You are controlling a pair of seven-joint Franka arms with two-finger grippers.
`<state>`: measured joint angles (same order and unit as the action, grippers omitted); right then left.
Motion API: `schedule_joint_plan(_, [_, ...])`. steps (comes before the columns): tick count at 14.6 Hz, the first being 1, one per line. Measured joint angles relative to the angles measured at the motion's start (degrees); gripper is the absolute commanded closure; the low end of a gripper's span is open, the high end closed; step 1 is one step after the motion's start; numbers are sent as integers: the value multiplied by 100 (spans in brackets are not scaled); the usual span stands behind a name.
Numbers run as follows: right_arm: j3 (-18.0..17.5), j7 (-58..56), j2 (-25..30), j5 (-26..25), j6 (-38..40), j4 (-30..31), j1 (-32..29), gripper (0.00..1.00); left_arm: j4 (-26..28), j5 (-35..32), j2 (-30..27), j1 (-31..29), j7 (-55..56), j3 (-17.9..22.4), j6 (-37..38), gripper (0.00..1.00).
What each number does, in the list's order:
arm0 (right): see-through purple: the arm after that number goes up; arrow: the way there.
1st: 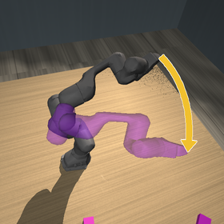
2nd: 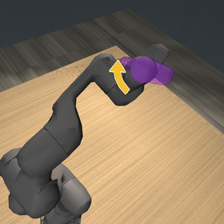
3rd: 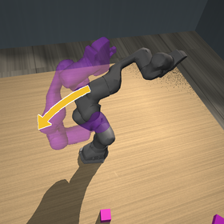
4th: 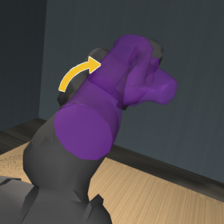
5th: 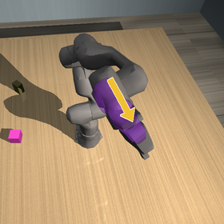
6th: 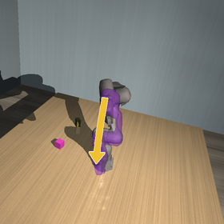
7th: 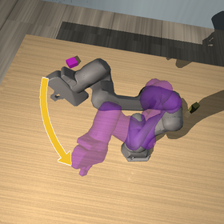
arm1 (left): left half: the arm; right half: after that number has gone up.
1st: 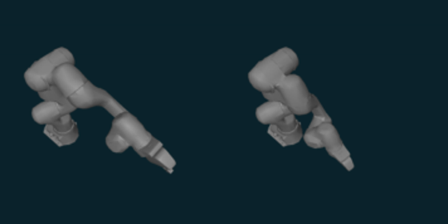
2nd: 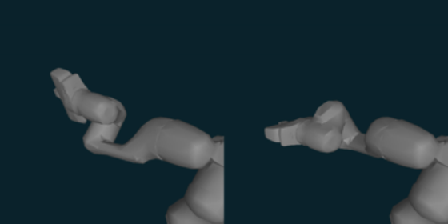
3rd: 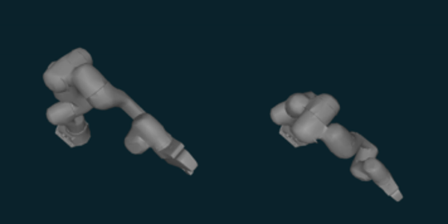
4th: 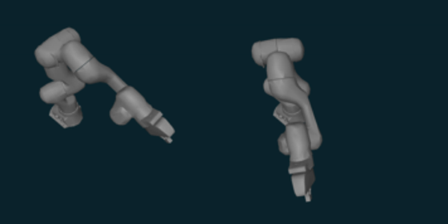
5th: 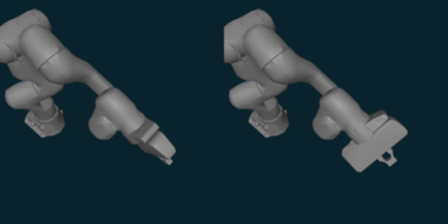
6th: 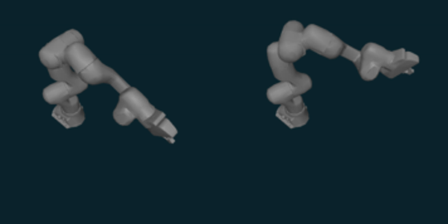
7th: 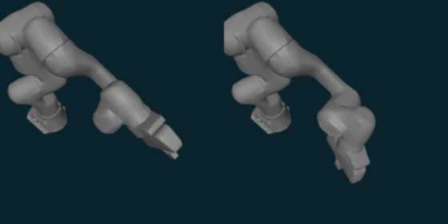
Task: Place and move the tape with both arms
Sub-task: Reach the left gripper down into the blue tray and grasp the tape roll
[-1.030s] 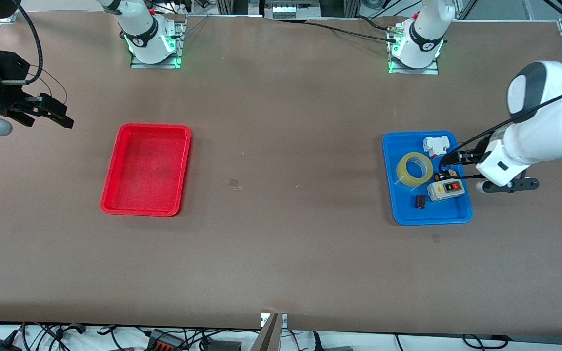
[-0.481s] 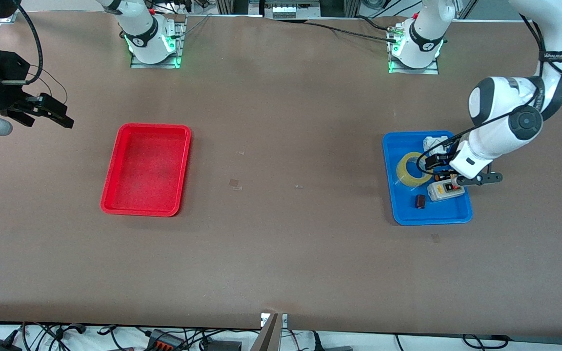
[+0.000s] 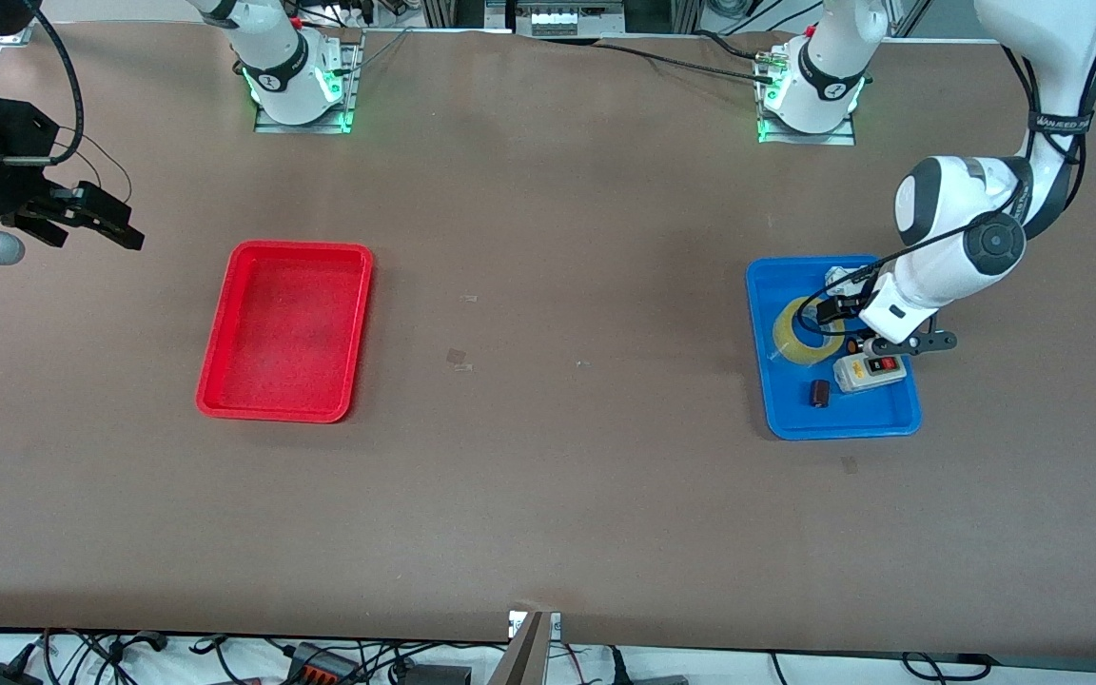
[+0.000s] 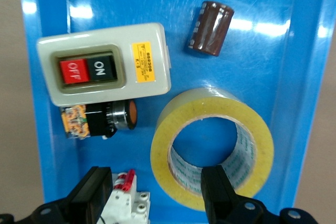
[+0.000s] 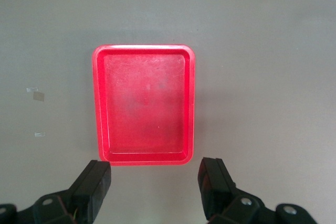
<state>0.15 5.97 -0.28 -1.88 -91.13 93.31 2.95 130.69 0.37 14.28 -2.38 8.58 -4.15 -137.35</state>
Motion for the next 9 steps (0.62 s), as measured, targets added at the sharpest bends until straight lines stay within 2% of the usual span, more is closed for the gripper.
schedule_joint_plan(9, [0, 0, -5, 0, 3, 1, 1, 2, -5, 0, 544, 4, 129, -4, -403, 0])
